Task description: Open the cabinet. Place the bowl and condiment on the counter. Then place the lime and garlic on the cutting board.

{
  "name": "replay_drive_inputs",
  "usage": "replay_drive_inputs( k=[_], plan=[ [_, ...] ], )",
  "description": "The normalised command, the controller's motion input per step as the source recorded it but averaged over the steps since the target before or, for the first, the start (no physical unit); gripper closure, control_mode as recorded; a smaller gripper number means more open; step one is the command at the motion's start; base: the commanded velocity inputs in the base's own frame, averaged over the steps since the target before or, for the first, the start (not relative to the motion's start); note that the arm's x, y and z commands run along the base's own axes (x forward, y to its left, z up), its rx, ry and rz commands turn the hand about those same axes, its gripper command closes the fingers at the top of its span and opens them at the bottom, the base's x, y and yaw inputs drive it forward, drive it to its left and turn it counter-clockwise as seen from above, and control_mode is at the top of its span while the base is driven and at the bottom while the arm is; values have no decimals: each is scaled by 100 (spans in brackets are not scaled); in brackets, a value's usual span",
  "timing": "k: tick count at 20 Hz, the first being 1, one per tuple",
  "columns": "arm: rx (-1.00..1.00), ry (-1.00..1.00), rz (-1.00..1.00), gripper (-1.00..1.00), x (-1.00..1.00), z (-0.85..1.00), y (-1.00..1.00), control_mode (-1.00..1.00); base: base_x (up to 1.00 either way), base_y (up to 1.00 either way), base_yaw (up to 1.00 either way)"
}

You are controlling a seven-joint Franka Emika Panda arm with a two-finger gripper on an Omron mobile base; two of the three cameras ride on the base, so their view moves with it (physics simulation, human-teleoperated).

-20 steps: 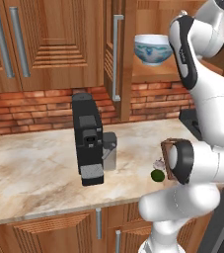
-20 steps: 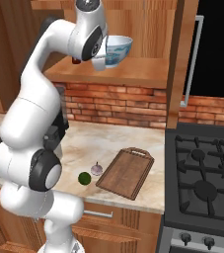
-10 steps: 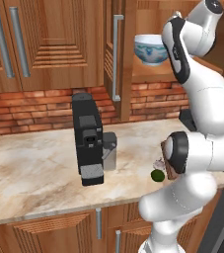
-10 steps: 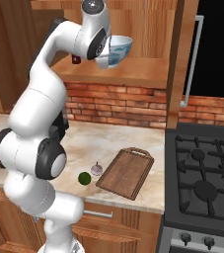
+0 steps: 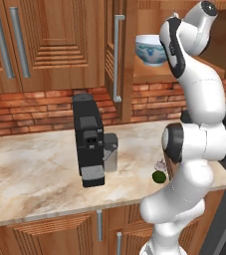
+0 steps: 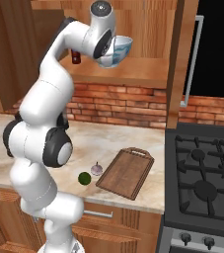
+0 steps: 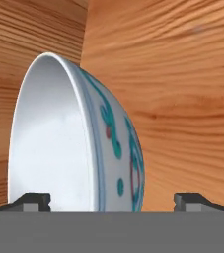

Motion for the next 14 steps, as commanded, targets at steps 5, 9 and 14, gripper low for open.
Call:
replay_drive_inputs(
  k=[5,9,14],
  plan=[
    [2,0,2,-100,33,-13,-3,-100,0,0,0],
    [0,-1,2,-100,23,-22,0,-100,0,0,0],
    [-2,-3,1,100,3,-46,6,-100,0,0,0]
  ],
)
